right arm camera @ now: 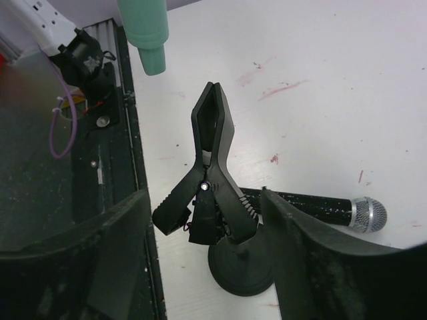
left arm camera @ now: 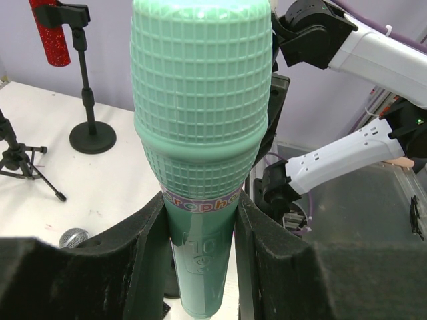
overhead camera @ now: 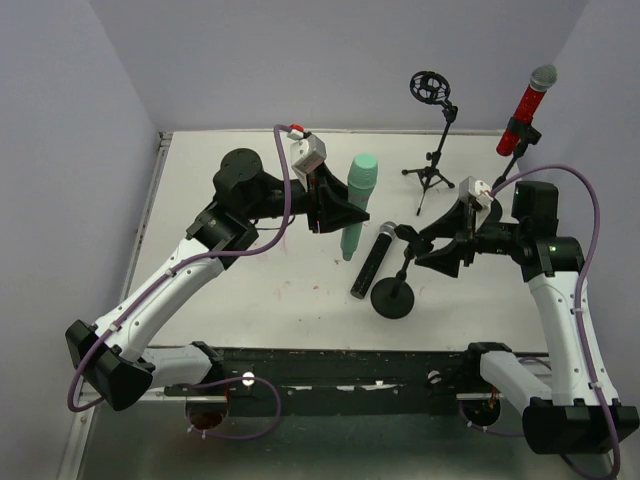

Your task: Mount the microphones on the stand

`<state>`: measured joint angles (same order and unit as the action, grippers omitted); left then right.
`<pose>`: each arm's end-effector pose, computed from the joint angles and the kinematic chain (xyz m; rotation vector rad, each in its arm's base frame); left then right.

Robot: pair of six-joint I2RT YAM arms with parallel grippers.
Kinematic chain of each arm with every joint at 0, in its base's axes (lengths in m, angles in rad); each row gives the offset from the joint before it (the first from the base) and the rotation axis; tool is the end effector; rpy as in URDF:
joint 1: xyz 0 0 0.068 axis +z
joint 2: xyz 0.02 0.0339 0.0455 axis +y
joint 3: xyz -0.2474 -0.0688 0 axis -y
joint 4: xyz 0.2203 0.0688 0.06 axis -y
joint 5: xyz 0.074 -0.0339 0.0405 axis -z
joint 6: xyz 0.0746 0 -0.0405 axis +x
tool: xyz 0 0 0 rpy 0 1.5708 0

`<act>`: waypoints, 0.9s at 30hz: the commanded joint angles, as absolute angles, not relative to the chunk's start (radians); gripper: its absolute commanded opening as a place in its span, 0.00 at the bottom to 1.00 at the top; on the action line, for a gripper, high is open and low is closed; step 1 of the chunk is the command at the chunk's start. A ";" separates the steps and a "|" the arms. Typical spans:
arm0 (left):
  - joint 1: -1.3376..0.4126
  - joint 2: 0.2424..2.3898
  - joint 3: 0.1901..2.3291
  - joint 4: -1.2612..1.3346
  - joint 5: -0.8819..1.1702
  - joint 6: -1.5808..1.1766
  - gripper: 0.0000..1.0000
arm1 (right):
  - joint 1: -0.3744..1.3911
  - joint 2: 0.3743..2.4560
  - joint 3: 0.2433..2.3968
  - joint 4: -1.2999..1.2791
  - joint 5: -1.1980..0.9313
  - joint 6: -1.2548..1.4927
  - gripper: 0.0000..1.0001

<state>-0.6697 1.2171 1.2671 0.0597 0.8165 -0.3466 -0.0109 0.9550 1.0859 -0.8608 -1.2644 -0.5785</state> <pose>0.1824 -0.2137 0.4302 0.9573 1.3657 -1.3833 0.1604 0.0694 0.3394 -1.0719 1.5658 1.0298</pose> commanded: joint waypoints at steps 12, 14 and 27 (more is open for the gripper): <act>-0.713 1.318 1.433 0.022 0.854 -0.293 0.00 | 0.000 0.942 1.098 -0.930 -1.241 -0.692 0.30; -0.722 1.353 1.465 0.005 0.859 -0.275 0.00 | 0.000 0.943 1.098 -0.937 -1.246 -0.709 0.27; -0.813 1.539 1.654 -0.186 0.821 -0.098 0.00 | 0.000 0.957 1.106 -0.962 -1.270 -0.744 0.21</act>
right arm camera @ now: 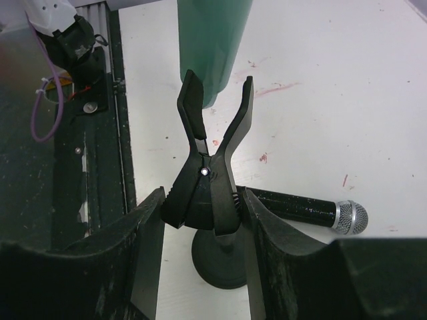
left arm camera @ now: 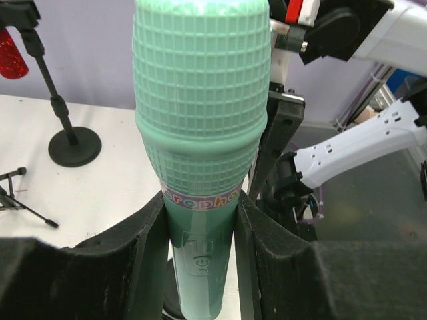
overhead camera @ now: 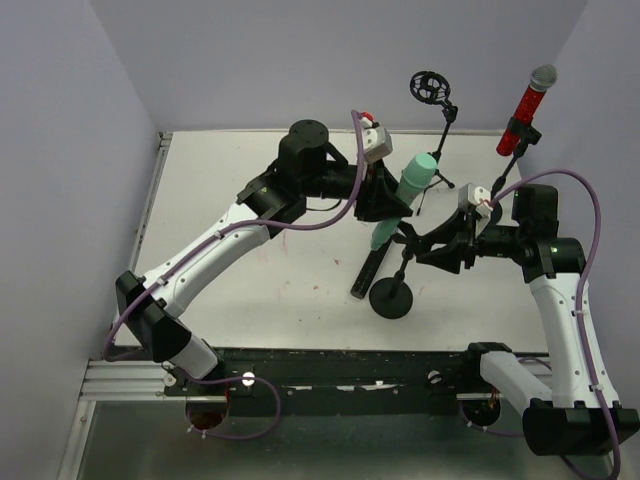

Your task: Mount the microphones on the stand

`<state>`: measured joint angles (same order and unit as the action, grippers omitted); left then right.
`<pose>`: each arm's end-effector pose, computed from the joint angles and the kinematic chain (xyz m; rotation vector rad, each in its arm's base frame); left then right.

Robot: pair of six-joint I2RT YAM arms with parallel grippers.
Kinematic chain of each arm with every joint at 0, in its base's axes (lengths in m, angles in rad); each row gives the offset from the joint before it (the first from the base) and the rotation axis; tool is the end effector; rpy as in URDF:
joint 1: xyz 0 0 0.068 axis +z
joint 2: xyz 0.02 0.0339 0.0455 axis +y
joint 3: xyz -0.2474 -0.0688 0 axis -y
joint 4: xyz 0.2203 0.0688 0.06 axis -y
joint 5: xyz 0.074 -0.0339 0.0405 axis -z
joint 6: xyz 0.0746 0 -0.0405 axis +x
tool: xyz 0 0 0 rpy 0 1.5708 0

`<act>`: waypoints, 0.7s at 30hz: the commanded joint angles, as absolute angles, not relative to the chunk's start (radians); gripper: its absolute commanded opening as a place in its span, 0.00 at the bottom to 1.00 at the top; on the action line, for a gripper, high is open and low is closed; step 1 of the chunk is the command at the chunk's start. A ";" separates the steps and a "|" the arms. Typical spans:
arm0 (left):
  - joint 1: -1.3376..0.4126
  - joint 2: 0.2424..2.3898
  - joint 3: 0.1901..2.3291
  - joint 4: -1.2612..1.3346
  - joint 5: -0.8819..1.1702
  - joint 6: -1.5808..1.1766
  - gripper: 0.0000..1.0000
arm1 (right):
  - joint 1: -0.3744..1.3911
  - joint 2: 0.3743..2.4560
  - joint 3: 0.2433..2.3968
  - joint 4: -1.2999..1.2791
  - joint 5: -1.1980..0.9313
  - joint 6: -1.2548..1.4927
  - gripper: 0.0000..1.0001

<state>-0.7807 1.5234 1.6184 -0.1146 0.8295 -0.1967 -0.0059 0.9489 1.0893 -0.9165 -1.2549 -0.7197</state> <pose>0.2073 -0.2828 0.4388 1.1431 1.3583 -1.3840 0.1554 0.0700 0.3367 -1.1531 1.5094 0.9614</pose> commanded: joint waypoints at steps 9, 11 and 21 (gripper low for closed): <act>-0.834 1.577 1.609 -0.164 0.782 -0.048 0.00 | 0.000 0.966 1.104 -0.965 -1.285 -0.749 0.20; -0.836 1.575 1.588 -0.134 0.778 -0.046 0.00 | 0.000 0.968 1.101 -0.963 -1.295 -0.741 0.19; -0.847 1.554 1.462 0.076 0.787 -0.089 0.00 | 0.000 0.979 1.089 -0.956 -1.316 -0.730 0.19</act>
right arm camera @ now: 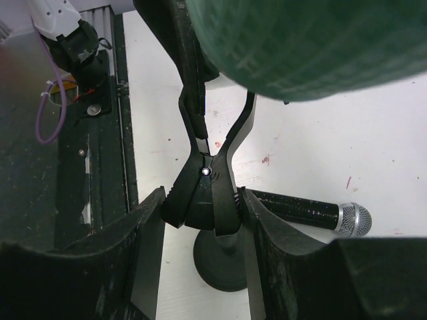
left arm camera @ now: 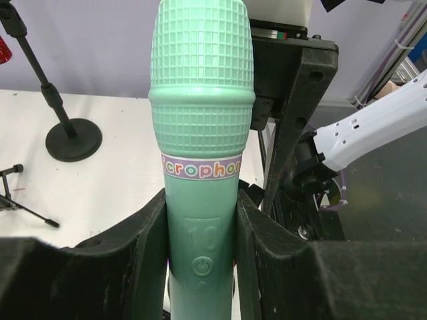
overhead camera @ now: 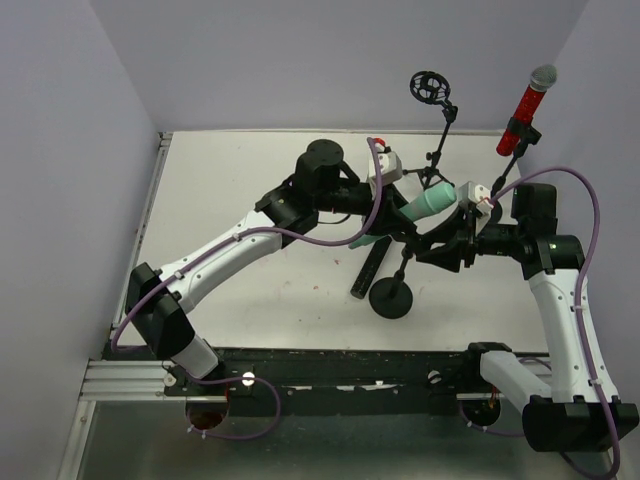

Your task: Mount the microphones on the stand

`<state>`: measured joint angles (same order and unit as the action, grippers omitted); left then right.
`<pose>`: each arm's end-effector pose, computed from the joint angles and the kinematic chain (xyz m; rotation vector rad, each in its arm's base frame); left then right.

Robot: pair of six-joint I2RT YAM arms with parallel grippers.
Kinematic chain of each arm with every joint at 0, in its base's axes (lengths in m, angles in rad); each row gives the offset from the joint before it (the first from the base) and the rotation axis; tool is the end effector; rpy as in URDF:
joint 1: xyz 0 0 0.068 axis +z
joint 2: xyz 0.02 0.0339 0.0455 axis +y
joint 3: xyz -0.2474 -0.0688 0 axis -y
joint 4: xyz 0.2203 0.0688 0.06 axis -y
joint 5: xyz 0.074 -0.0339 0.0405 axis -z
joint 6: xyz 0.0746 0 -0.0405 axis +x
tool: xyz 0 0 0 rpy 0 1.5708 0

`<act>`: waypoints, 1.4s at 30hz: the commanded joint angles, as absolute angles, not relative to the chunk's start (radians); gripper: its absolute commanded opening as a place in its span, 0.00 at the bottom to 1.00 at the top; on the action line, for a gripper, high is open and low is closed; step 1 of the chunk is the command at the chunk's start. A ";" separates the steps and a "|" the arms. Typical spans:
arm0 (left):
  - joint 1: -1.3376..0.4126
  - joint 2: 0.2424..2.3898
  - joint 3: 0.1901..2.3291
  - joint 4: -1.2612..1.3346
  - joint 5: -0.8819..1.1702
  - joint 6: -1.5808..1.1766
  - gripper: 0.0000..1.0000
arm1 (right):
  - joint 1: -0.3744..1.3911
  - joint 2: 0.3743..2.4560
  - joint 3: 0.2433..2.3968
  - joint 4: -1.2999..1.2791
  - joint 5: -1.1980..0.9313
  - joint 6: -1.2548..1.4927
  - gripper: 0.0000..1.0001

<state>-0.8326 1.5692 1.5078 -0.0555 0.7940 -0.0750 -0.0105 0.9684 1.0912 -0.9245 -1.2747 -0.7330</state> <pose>0.2087 -0.3085 0.3925 1.2348 1.3639 -1.3218 0.1585 0.0697 0.3351 -1.1512 1.5069 0.9861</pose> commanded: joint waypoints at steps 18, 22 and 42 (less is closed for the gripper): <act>-0.844 1.502 1.290 0.449 0.750 -0.287 0.00 | 0.000 0.971 1.074 -0.897 -1.328 -0.650 0.74; -0.845 1.497 1.261 0.501 0.739 -0.311 0.00 | 0.000 0.969 1.065 -0.887 -1.319 -0.641 0.73; -0.836 1.313 1.051 0.728 0.629 -0.397 0.00 | 0.000 0.971 1.074 -0.916 -1.313 -0.663 0.14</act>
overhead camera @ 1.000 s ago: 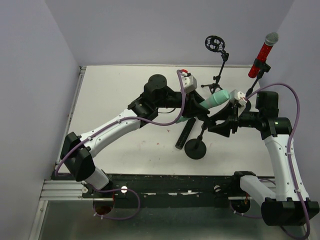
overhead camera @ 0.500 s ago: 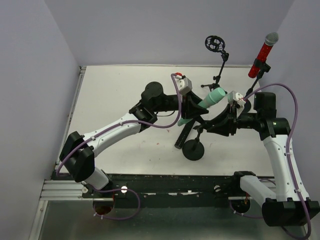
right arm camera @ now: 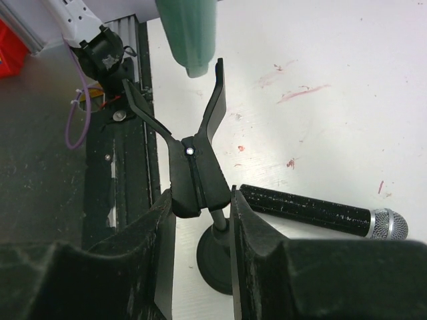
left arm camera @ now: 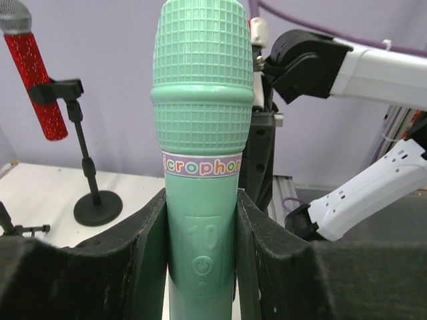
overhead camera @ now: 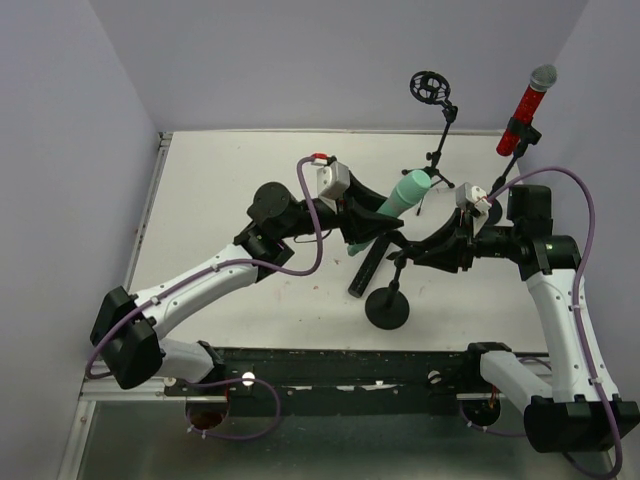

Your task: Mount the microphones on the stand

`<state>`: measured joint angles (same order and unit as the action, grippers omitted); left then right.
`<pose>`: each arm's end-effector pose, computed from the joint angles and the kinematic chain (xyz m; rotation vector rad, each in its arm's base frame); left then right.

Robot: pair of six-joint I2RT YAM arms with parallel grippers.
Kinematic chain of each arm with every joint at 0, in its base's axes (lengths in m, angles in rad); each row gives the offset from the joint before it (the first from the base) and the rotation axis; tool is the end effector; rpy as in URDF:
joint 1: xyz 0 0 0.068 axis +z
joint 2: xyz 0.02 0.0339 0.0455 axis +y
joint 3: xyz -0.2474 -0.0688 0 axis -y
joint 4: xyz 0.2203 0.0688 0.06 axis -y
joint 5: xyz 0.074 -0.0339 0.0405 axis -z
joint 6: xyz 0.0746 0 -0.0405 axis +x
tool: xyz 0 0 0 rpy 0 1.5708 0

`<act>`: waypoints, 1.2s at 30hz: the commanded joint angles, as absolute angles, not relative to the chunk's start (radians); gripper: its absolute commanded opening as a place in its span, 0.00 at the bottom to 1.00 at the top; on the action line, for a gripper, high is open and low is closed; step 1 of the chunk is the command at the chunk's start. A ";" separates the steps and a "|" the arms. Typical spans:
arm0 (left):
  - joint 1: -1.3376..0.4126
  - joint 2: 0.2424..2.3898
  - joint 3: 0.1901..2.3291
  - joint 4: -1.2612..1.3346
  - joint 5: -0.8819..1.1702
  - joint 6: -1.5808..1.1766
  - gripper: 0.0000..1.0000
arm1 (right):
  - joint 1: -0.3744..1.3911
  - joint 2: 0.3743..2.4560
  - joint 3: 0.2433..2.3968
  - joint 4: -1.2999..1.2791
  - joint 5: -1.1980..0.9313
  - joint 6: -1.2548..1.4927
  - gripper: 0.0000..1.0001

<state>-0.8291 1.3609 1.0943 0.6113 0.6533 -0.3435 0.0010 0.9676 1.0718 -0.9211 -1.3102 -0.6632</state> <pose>0.1842 -0.2682 0.4003 0.9158 1.1059 -1.3825 0.1563 0.0722 0.3319 -1.1134 1.5356 1.0850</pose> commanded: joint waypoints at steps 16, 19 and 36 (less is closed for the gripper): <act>-0.888 1.428 1.026 0.896 0.546 -0.506 0.00 | 0.000 0.974 1.077 -0.916 -1.324 -0.666 0.13; -0.891 1.450 1.006 0.951 0.528 -0.532 0.00 | 0.000 0.974 1.077 -0.917 -1.324 -0.666 0.13; -0.946 1.440 0.930 1.006 0.477 -0.503 0.00 | 0.000 0.974 1.069 -0.890 -1.328 -0.630 0.13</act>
